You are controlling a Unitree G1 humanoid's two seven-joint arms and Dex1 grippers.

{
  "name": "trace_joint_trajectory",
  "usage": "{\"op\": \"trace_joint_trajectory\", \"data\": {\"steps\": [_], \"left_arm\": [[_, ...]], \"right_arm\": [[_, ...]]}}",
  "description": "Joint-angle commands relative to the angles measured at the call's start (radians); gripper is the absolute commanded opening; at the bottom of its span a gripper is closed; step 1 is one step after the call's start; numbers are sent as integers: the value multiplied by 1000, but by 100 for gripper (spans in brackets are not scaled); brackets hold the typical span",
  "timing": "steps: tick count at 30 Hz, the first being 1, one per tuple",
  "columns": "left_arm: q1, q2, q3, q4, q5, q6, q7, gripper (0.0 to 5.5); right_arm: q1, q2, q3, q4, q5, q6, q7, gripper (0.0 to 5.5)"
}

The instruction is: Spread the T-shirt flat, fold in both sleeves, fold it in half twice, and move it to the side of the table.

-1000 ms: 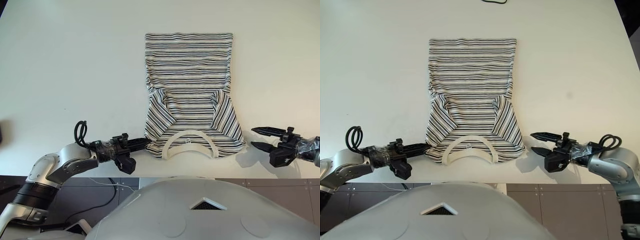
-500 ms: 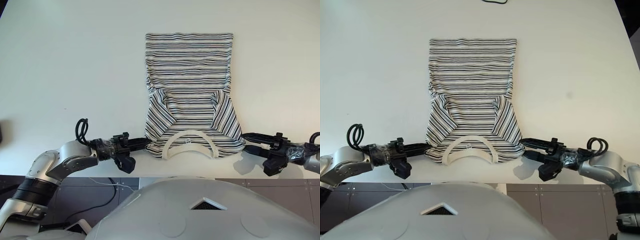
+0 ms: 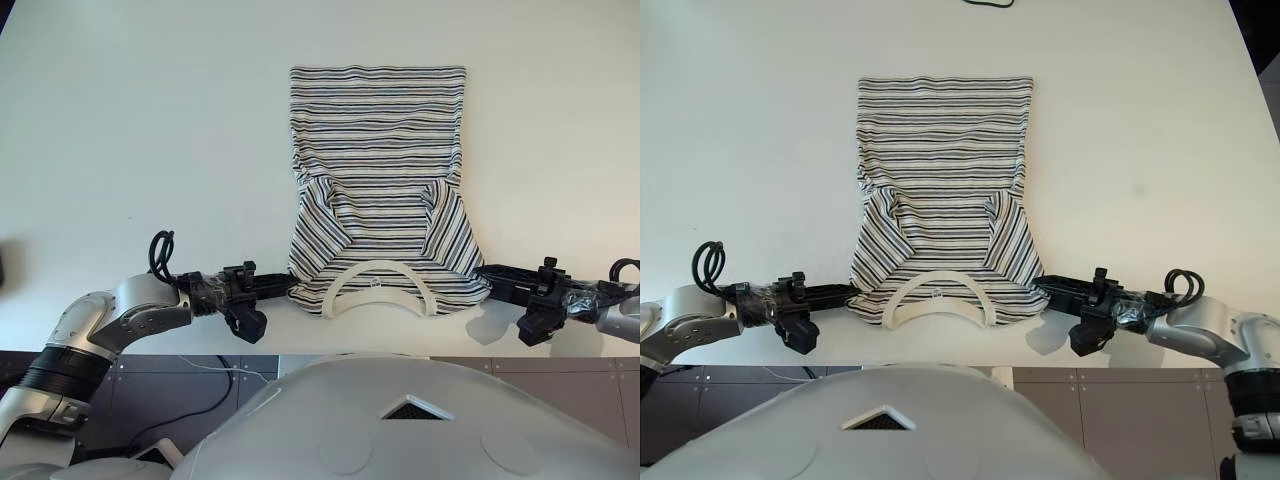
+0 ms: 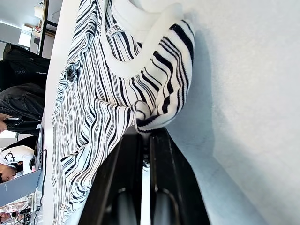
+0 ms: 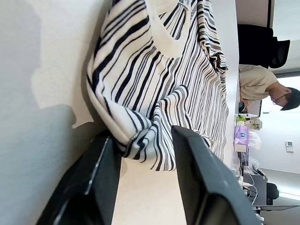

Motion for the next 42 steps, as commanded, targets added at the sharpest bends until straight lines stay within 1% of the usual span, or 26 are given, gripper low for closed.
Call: {"op": "trace_joint_trajectory", "data": {"steps": [1, 6, 9, 11, 13, 14, 16, 18, 19, 20, 22, 23, 24, 26, 28, 29, 30, 31, 32, 33, 34, 35, 36, 37, 39, 42], "left_arm": [[17, 23, -24, 31, 23, 21, -47, 10], [8, 28, -30, 20, -12, 22, -71, 10], [0, 28, -37, 13, -53, 30, -99, 10], [3, 37, -43, -9, -124, 56, -138, 10], [22, 93, -66, -82, -292, 112, -228, 10], [39, 131, -73, -127, -386, 155, -276, 10], [96, 219, -45, -230, -562, 246, -343, 10], [177, 311, 15, -333, -730, 333, -380, 10], [230, 358, 51, -390, -816, 373, -389, 10], [278, 397, 91, -445, -901, 416, -399, 10], [407, 463, 219, -558, -1081, 523, -436, 10], [468, 473, 321, -628, -1211, 617, -478, 10], [507, 476, 408, -682, -1323, 704, -516, 10], [556, 455, 591, -763, -1533, 905, -618, 10], [544, 436, 718, -772, -1680, 1067, -685, 10], [517, 433, 753, -760, -1734, 1127, -695, 10], [454, 440, 741, -727, -1770, 1163, -666, 10], [374, 447, 703, -689, -1783, 1187, -623, 10], [238, 429, 617, -639, -1761, 1230, -564, 10], [87, 390, 517, -587, -1707, 1280, -528, 10], [-73, 331, 411, -526, -1645, 1344, -519, 10], [-228, 254, 308, -444, -1565, 1403, -514, 10], [-340, 194, 234, -374, -1506, 1445, -523, 10], [-440, 127, 169, -284, -1443, 1478, -521, 10], [-575, 17, 71, -117, -1320, 1497, -531, 10], [-732, -152, -47, 140, -1164, 1480, -566, 10]], "right_arm": [[32, -43, 64, 28, -47, 53, 60, 110], [32, -65, 118, 27, 59, 102, 110, 14], [35, -72, 145, 8, 123, 130, 142, 12], [47, -87, 151, -12, 161, 145, 165, 12], [106, -153, 152, -92, 285, 188, 223, 12], [158, -208, 146, -157, 375, 224, 258, 12], [285, -348, 107, -306, 586, 312, 328, 12], [426, -476, 22, -430, 805, 394, 391, 12], [507, -509, -60, -485, 912, 439, 450, 12], [577, -509, -162, -539, 1006, 494, 524, 12], [690, -447, -418, -666, 1217, 695, 748, 12], [720, -414, -542, -728, 1324, 824, 861, 12], [744, -386, -641, -782, 1409, 937, 946, 12], [713, -377, -785, -844, 1580, 1171, 1067, 12], [626, -415, -853, -842, 1718, 1355, 1137, 12], [581, -436, -862, -830, 1759, 1417, 1151, 12], [518, -474, -825, -797, 1796, 1451, 1145, 12], [449, -519, -769, -758, 1828, 1470, 1126, 12], [352, -572, -671, -708, 1865, 1473, 1091, 12], [207, -592, -536, -665, 1873, 1483, 1064, 12], [-28, -513, -368, -616, 1817, 1558, 1072, 12], [-272, -400, -198, -541, 1724, 1633, 1113, 12], [-452, -300, -76, -470, 1643, 1693, 1139, 12], [-590, -209, 25, -380, 1551, 1721, 1167, 12], [-757, -66, 165, -175, 1388, 1721, 1187, 12], [-908, 111, 288, 156, 1181, 1635, 1161, 12]]}}
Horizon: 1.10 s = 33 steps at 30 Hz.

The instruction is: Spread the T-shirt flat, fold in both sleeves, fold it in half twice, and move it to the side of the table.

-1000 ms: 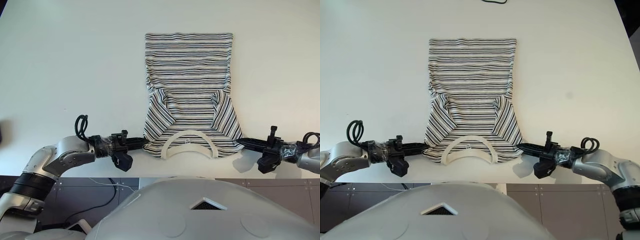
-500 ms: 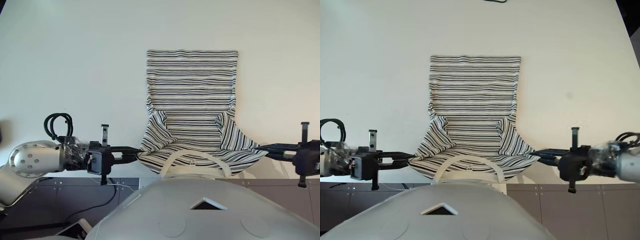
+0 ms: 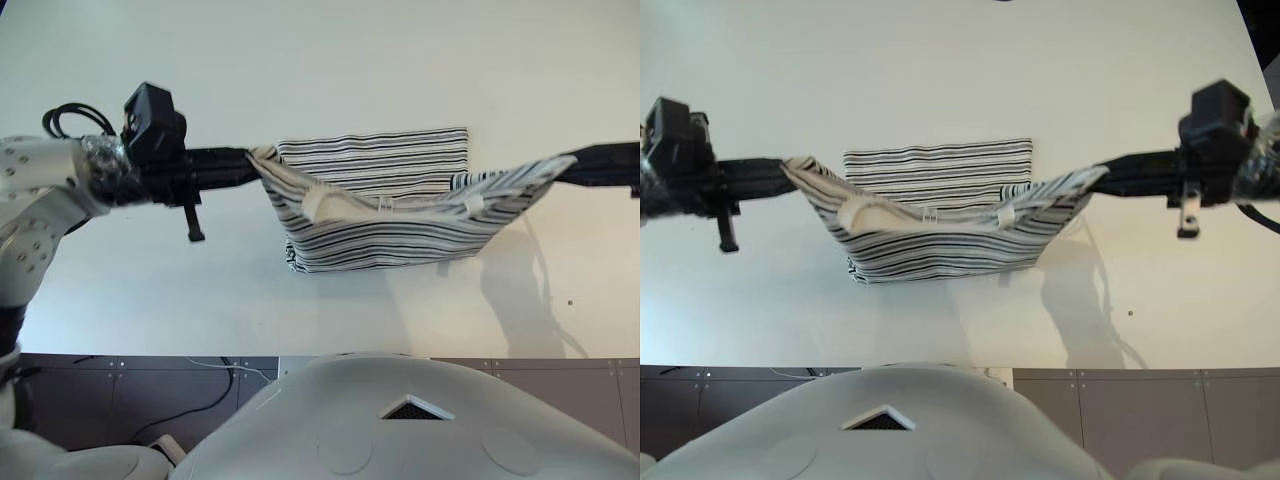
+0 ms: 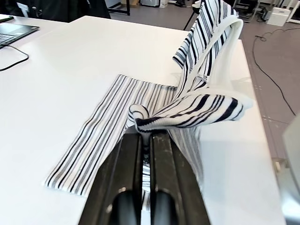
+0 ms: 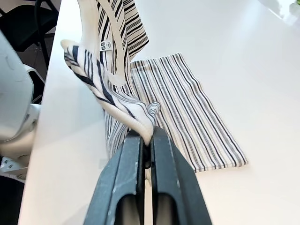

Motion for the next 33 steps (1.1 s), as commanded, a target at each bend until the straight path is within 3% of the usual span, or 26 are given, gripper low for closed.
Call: {"op": "trace_joint_trajectory", "data": {"steps": [1, 4, 6, 9, 13, 25, 29, 33], "left_arm": [[-361, -323, -268, 497, 321, 44, -42, 10], [-494, -470, -310, 783, 411, 5, -113, 10], [-563, -550, -332, 1014, 519, -68, -55, 10], [-567, -573, -335, 1166, 619, -151, -6, 44], [-574, -606, -261, 1316, 685, -223, 57, 113], [-545, -678, 8, 1289, 652, -160, 123, 113], [-560, -694, 38, 1289, 693, -235, 187, 113], [-574, -714, 9, 1288, 773, -354, 204, 179]], "right_arm": [[-412, 367, 318, 605, -406, -56, -15, 12], [-557, 523, 363, 899, -530, -132, -90, 12], [-622, 610, 394, 1055, -621, -175, -193, 12], [-663, 681, 419, 1201, -719, -231, -310, 10], [-673, 702, 359, 1328, -771, -256, -384, 76], [-681, 727, 25, 1246, -628, -336, -361, 76], [-607, 763, 64, 1145, -682, -469, -336, 76], [-532, 789, 135, 1096, -763, -583, -326, 76]]}}
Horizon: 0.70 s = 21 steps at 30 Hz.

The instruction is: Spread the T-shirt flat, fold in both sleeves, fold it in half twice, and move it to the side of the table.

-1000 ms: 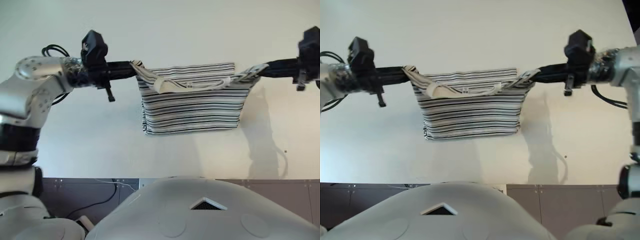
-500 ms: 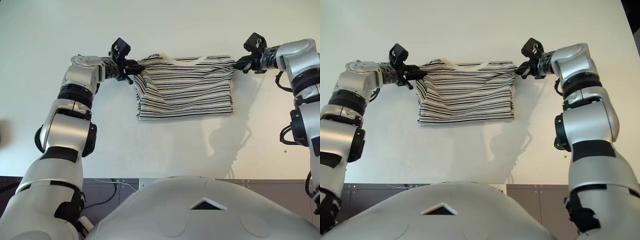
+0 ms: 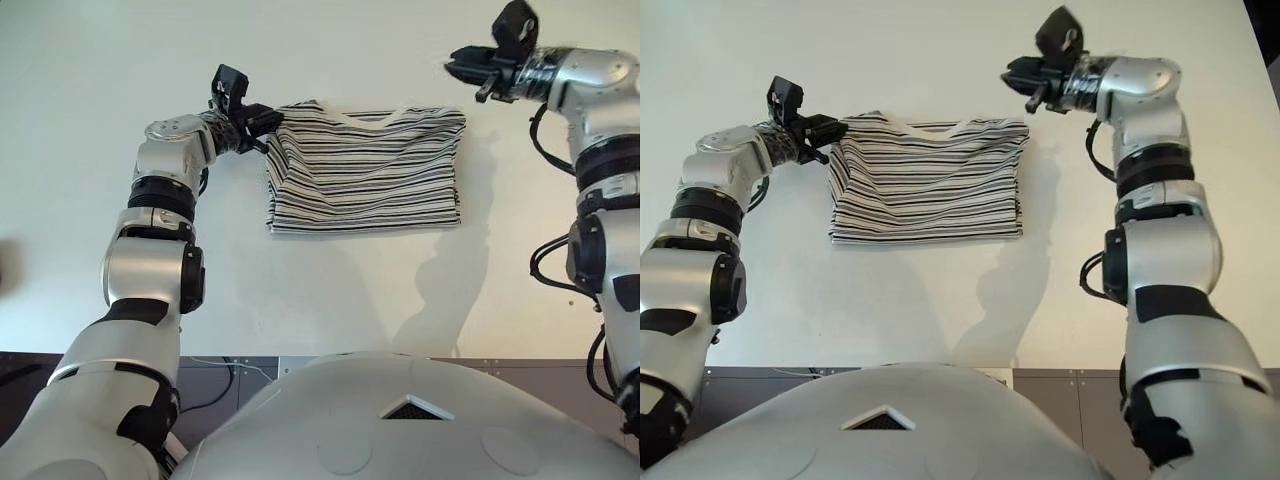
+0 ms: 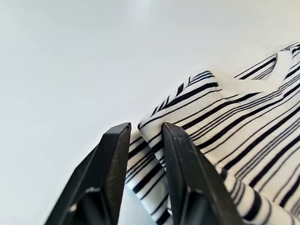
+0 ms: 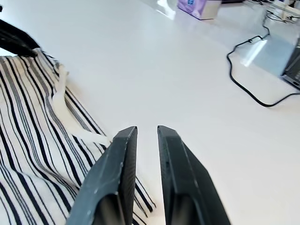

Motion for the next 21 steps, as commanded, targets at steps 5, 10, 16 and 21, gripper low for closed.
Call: {"op": "trace_joint_trajectory", "data": {"steps": [5, 10, 16, 21], "left_arm": [[-61, -4, -94, -47, 225, -247, 144, 231], [131, 0, -232, -628, 294, -260, 33, 231], [428, 124, -409, -1135, 383, -143, -108, 231], [544, 224, -476, -1181, 495, -141, -146, 231]], "right_arm": [[57, 12, 109, 28, -170, -181, -67, 76], [30, -19, 186, 137, -323, -298, -226, 76], [34, -86, 295, 184, -475, -399, -277, 76], [65, -205, 349, 99, -489, -397, 27, 76]]}}
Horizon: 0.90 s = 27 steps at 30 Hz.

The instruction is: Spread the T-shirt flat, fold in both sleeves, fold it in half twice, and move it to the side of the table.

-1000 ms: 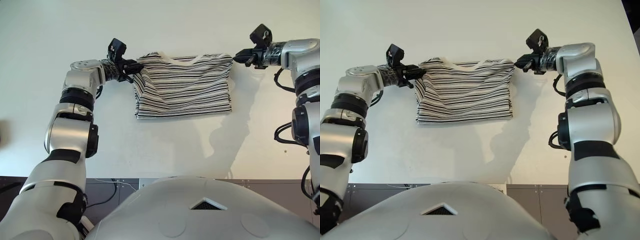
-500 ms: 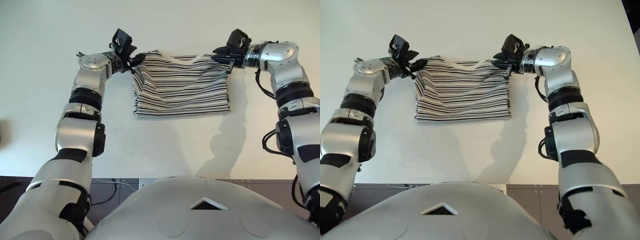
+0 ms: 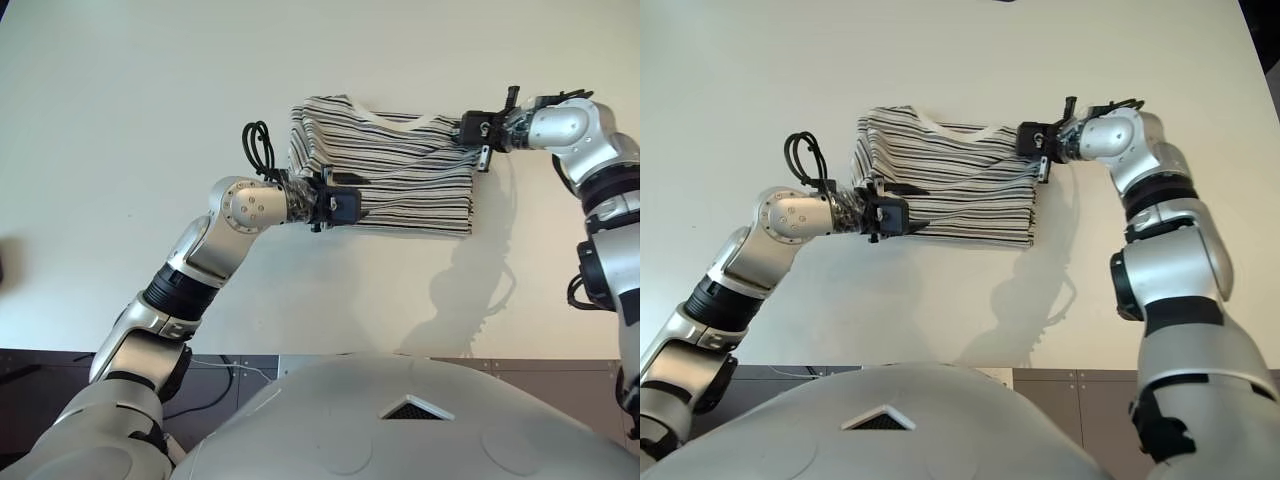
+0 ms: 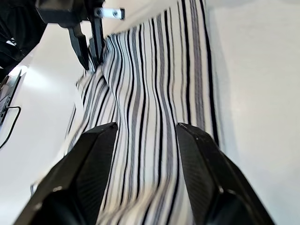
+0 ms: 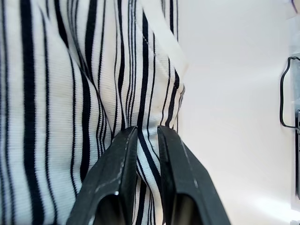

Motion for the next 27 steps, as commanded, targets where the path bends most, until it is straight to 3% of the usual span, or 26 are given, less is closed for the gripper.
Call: {"op": "trace_joint_trajectory", "data": {"steps": [1, 5, 8, 12, 16, 20, 24, 27], "left_arm": [[61, 70, -42, 23, 84, -18, -13, 231], [55, 130, -11, 95, 89, -52, -23, 231], [-6, 151, 29, 213, 74, -94, -25, 231], [-98, 160, 44, 416, 88, -205, 1, 231], [-212, 145, 12, 642, 143, -435, 62, 231], [-315, 110, 36, 798, 178, -580, 201, 231], [-238, 161, 111, 608, 152, -591, 250, 231], [-50, 185, 177, 260, -1, -454, 177, 231]], "right_arm": [[64, -88, 43, -94, -9, 63, 279, 76], [246, -160, 25, -514, 162, 265, 580, 76], [386, -184, 17, -851, 270, 487, 665, 76], [448, -146, 3, -1065, 343, 733, 655, 76], [466, -70, -27, -1167, 404, 931, 576, 76], [477, -107, -126, -1250, 442, 1059, 487, 76], [633, -222, -257, -1412, 457, 1183, 392, 76], [778, -248, -388, -1525, 498, 1038, 333, 76]]}}
